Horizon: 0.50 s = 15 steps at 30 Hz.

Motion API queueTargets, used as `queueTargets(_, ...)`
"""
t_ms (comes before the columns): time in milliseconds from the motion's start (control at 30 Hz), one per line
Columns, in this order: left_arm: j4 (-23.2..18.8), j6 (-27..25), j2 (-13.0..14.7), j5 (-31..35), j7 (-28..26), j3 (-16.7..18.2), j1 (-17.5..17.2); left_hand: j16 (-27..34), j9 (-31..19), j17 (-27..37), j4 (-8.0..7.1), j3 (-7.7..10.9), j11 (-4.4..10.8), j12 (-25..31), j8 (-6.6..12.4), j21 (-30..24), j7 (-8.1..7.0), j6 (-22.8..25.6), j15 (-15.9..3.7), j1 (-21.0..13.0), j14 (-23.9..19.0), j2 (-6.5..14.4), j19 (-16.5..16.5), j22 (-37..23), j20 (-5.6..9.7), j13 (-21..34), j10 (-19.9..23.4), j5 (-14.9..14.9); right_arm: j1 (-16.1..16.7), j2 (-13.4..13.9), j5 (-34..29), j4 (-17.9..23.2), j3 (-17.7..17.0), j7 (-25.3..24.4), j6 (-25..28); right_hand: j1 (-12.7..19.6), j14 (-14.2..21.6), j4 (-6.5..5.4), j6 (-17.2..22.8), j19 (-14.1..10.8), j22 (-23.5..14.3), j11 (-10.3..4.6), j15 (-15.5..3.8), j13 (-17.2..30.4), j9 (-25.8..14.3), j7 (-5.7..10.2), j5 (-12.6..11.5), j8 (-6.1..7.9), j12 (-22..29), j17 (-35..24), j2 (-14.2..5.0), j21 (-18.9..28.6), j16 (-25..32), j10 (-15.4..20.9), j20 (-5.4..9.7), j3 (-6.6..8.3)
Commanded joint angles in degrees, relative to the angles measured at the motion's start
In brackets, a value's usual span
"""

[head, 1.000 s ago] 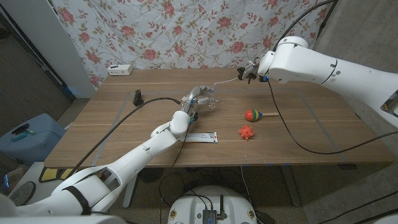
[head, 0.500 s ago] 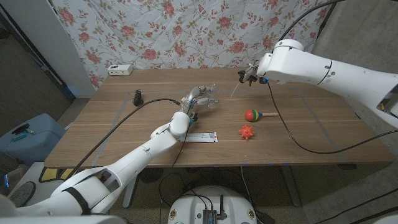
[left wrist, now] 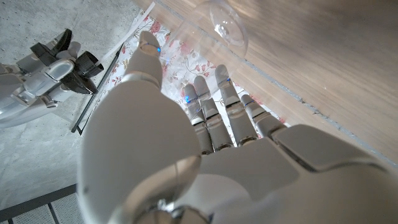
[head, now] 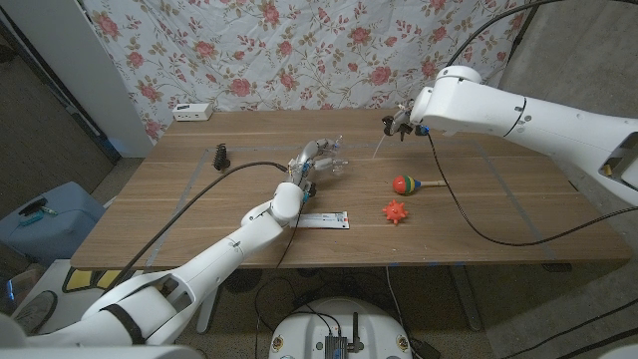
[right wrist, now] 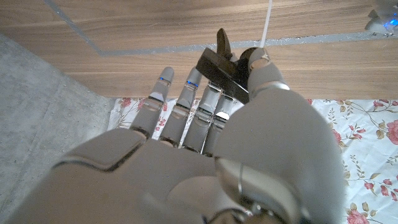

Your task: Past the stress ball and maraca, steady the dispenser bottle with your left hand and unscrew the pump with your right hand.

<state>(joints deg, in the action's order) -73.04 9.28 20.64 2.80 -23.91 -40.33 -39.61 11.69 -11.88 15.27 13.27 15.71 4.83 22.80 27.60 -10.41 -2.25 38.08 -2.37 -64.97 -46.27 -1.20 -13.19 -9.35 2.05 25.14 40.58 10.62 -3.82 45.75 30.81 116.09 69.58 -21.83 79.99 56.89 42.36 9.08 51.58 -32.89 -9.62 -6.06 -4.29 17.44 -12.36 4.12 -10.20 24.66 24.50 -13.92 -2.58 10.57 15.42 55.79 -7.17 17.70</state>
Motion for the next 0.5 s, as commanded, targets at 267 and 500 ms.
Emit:
queueTargets(267, 0.9, 0.9, -0.2, -0.6, -1.9, 0.7, -1.5, -0.5, 0.2, -1.8, -4.4, 5.07, 4.05, -1.4, -0.14, 0.0, -1.83, 6.7, -7.81, 7.6, -2.8, 6.4, -0.3, -0.1, 2.65, 3.4, 4.2, 0.5, 0.7, -1.0, 0.9, -1.4, 0.1, -1.6, 0.0, 0.9, 0.0, -0.3, 2.3, 0.4, 0.0, -0.3, -4.11, 0.1, -0.2, 2.62, -0.4, 0.4, 0.2, -0.1, -1.09, -0.2, -0.2, 0.2, -0.03, 0.18)
queueTargets(500, 1.0, 0.9, -0.2, -0.8, -2.6, 1.1, -2.0, -1.3, 0.6, -3.8, -4.07, 5.63, 3.66, -2.7, -1.67, -0.1, -2.21, 5.1, -8.01, 7.5, -1.5, 5.7, -0.3, -0.1, 2.5, 2.1, 4.2, 0.4, 1.9, -2.2, -1.4, -2.3, -0.9, 0.0, 0.0, 0.9, 0.0, -0.31, 2.1, 0.4, 0.0, -0.34, -4.0, 0.2, -0.1, 2.58, -0.4, 0.37, 0.1, 0.0, -1.09, -0.1, -0.3, 0.1, 0.02, 0.2)
